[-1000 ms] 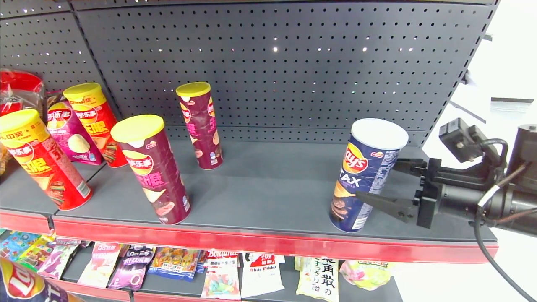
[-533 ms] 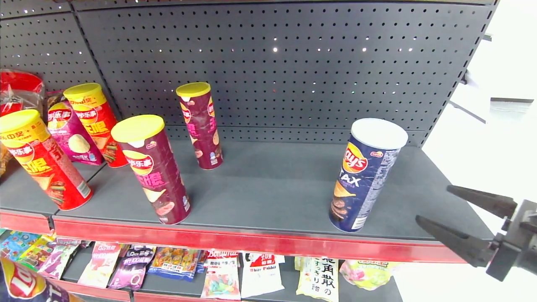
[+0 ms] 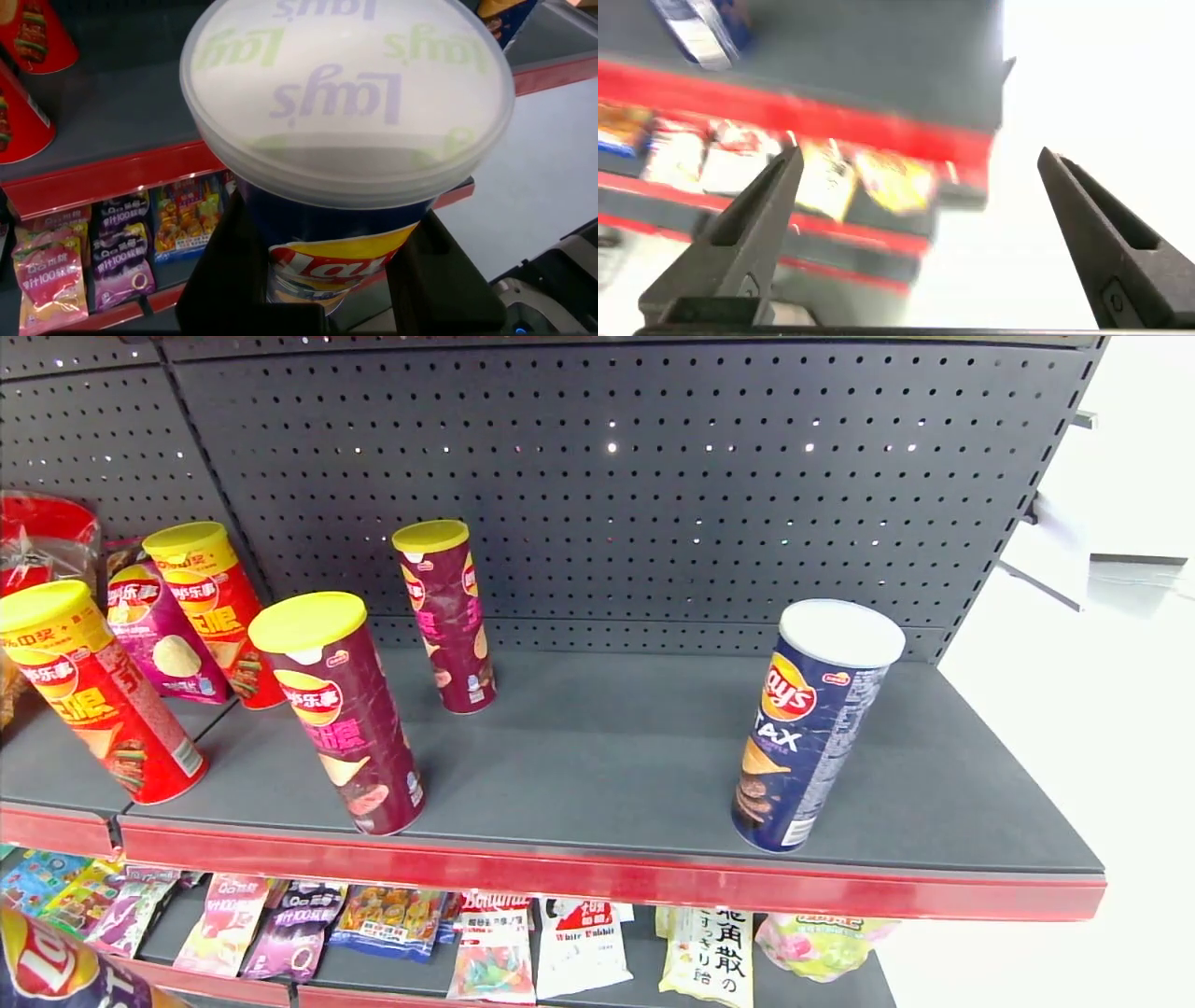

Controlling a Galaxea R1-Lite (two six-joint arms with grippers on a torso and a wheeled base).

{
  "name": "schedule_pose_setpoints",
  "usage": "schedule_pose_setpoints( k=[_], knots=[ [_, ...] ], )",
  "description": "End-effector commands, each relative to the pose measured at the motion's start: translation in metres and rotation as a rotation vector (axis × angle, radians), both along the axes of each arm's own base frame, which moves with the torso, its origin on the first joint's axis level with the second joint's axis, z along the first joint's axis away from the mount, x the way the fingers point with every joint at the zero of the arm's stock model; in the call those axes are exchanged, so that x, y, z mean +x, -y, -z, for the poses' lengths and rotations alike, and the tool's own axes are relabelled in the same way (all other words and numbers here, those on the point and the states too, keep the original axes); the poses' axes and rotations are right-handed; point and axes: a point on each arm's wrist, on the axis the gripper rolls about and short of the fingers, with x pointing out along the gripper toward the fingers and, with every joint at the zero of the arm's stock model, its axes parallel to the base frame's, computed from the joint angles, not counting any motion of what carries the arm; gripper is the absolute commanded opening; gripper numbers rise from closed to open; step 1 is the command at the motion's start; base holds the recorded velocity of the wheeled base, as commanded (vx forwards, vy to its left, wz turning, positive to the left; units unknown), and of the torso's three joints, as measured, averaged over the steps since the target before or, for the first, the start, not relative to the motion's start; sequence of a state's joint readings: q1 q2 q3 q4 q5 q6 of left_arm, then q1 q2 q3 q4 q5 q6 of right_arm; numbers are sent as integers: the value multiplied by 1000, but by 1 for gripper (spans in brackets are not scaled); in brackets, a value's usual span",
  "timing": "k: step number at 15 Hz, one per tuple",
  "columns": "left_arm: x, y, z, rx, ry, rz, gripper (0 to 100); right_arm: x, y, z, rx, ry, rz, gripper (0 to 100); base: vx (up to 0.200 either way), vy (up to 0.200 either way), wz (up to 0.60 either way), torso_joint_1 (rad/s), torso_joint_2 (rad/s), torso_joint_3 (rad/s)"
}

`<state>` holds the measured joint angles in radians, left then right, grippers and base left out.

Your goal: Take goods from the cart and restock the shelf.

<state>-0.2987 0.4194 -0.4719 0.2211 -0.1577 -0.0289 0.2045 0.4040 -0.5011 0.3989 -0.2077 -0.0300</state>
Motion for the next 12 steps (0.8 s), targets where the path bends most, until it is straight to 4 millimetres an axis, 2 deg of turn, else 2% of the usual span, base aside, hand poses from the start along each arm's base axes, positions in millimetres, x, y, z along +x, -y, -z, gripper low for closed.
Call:
schedule_pose_setpoints(
  k=[1, 3, 5, 7, 9, 12],
  knots=[
    [0, 0, 0, -1, 3, 1, 0, -43, 2, 12, 15, 125, 136, 100, 0, 0, 0, 0, 0, 0],
    [0, 0, -2, -8, 26, -1, 0, -46, 1, 43, 28, 125, 98, 100, 0, 0, 0, 0, 0, 0],
    [0, 0, -3, -11, 35, -1, 0, -44, 1, 44, 28, 123, 85, 100, 0, 0, 0, 0, 0, 0],
    [0, 0, -2, -12, 38, 1, 0, -25, -3, 69, 53, 126, 3, 100, 0, 0, 0, 0, 0, 0],
    [0, 0, -2, -12, 38, 1, 0, -5, -5, 97, 67, 242, -57, 100, 0, 0, 0, 0, 0, 0],
    [-1, 0, -2, -14, 44, 1, 0, -5, -6, 101, 66, 205, -101, 100, 0, 0, 0, 0, 0, 0]
  ],
)
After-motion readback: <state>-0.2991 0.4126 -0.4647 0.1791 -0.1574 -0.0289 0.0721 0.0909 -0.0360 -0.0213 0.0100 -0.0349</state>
